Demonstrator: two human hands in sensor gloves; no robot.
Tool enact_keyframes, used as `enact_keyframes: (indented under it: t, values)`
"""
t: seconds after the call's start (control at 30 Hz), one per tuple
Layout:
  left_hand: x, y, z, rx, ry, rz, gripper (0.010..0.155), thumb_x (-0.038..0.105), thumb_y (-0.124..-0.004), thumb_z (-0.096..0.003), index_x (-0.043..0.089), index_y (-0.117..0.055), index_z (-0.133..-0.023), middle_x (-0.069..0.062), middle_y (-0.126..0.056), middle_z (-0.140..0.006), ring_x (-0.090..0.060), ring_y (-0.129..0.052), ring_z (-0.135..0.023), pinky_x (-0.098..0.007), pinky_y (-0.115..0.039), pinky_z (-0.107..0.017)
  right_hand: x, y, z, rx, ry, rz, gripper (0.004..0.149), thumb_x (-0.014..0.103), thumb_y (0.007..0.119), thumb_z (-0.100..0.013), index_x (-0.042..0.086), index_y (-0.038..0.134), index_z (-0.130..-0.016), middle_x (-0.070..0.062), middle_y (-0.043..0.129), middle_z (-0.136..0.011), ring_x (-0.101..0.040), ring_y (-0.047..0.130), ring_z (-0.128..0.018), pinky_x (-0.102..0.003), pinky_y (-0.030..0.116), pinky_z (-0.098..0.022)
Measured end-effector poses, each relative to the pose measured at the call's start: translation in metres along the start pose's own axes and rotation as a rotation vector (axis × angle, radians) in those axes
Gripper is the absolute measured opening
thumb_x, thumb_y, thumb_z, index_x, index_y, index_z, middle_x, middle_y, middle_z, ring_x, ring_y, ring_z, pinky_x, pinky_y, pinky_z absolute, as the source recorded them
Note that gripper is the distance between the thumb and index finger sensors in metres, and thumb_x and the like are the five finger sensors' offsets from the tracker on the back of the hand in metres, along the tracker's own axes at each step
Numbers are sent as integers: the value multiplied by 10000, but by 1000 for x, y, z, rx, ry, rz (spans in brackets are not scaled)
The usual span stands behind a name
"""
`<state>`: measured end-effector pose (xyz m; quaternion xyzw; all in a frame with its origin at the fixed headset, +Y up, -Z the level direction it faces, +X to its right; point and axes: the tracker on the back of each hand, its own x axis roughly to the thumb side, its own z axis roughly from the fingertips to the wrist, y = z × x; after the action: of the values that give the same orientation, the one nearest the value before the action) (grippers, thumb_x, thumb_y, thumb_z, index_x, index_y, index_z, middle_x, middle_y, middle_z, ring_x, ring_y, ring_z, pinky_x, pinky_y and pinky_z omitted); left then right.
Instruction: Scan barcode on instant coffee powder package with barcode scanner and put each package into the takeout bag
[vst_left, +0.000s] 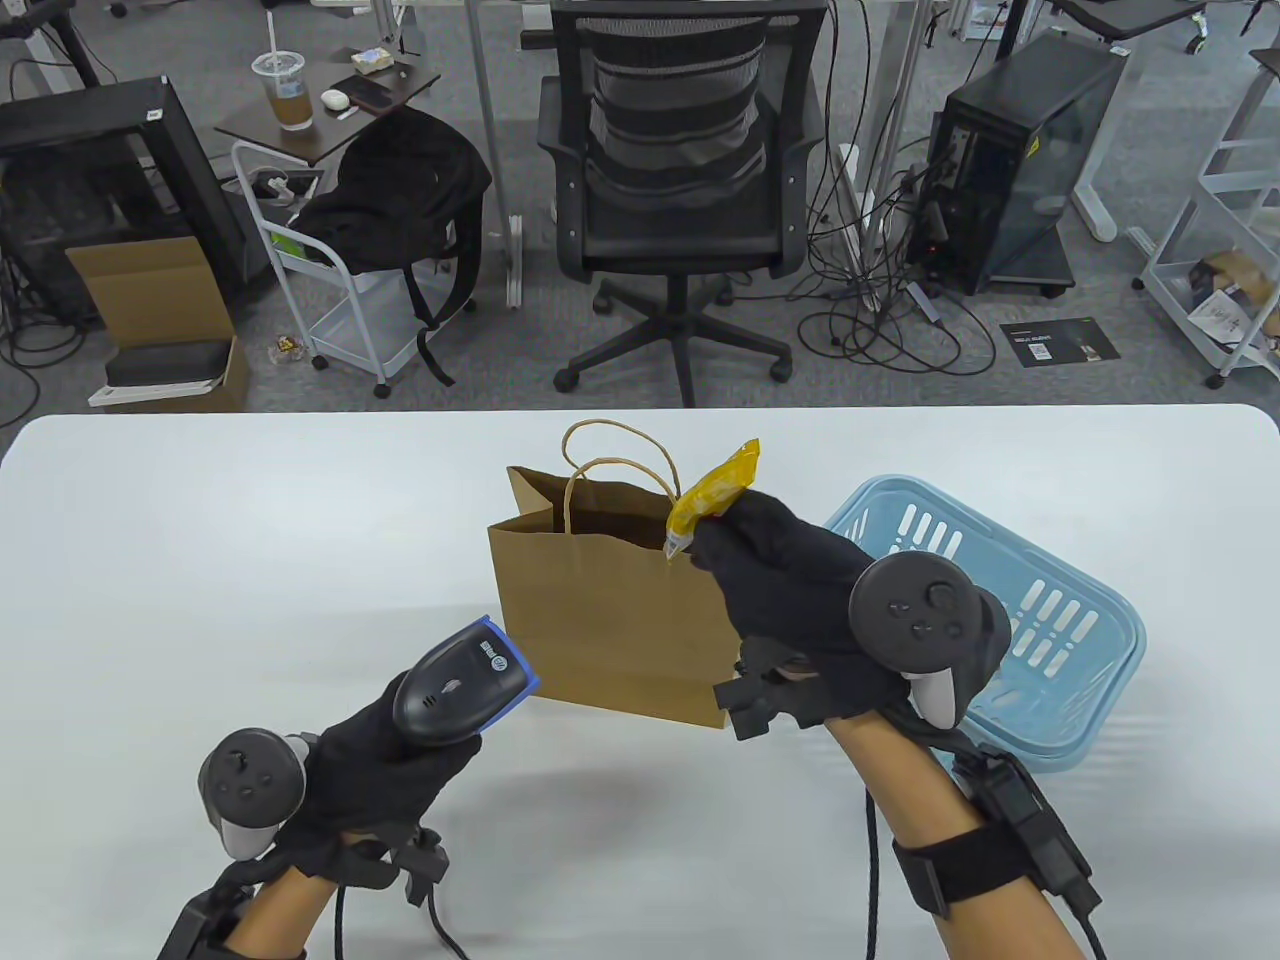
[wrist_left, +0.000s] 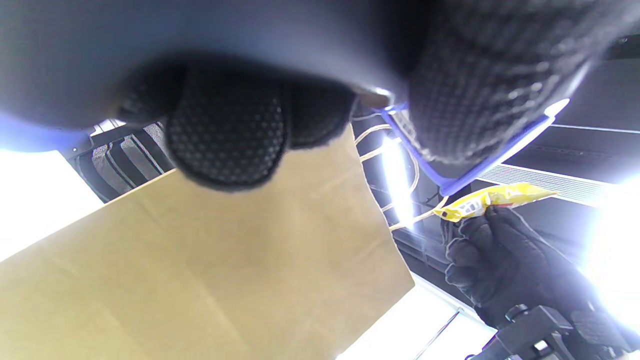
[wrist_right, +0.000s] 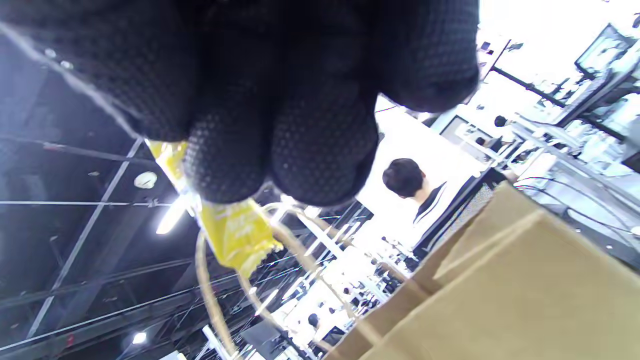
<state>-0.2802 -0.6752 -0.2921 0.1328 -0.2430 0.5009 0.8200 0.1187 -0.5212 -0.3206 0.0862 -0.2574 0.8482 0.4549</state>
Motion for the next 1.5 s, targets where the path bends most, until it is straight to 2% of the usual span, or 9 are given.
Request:
enact_keyframes:
  t: [0.07, 0.17, 0.43, 0.77, 1.1, 1.2, 1.5]
  values:
    - [-1, 0, 0, -5, 7, -1, 632, 555, -873, -429, 277, -680, -963, 72, -929, -748, -205, -1065, -530, -438, -873, -495, -8, 0, -4, -4, 22, 31, 374, 464, 901, -447, 394, 900, -815, 106, 1094, -563, -145, 1084, -496, -389, 855, -457]
    - [0, 0, 0, -6, 8, -1, 632, 556, -872, -429, 278, -680, -963, 71, -928, -748, -205, -1066, -529, -438, -873, -495, -17, 3, -7, -1, 45, 60, 369, 452, 897, -447, 396, 907, -811, 90, 1091, -540, -104, 1061, -357, -368, 865, -398]
    - [0, 0, 0, -8, 6, -2, 630, 556, -873, -429, 279, -682, -962, 72, -929, -747, -204, -1065, -530, -437, -873, -495, -25, 15, -13, 19, 64, 106, 364, 460, 910, -439, 385, 937, -794, 72, 1078, -432, -79, 1006, -244, -368, 865, -368]
    - [1, 0, 0, -9, 0, -3, 630, 556, -873, -429, 278, -683, -961, 71, -930, -747, -205, -1066, -527, -438, -874, -493, -33, 19, -16, 38, 73, 142, 365, 460, 910, -438, 382, 939, -793, 80, 1072, -419, -86, 1004, -246, -375, 864, -380]
    - [1, -1, 0, -12, -3, -6, 630, 557, -873, -429, 280, -683, -962, 71, -930, -747, -204, -1066, -527, -437, -874, -494, -36, 18, -16, 71, 56, 109, 369, 467, 910, -441, 377, 936, -798, 88, 1072, -429, -95, 1006, -264, -383, 859, -394]
    - [1, -1, 0, -12, -3, -6, 628, 556, -873, -429, 279, -684, -961, 72, -930, -747, -204, -1066, -529, -437, -874, -493, -35, 17, -15, 46, 46, 81, 368, 465, 909, -440, 379, 936, -797, 87, 1072, -431, -97, 1008, -268, -383, 859, -395]
    - [1, -2, 1, -12, -7, -3, 628, 557, -873, -429, 281, -685, -960, 72, -930, -746, -202, -1067, -525, -438, -874, -493, -36, 20, -18, 66, 57, 126, 370, 467, 911, -440, 380, 937, -798, 89, 1074, -433, -92, 1005, -266, -381, 860, -395]
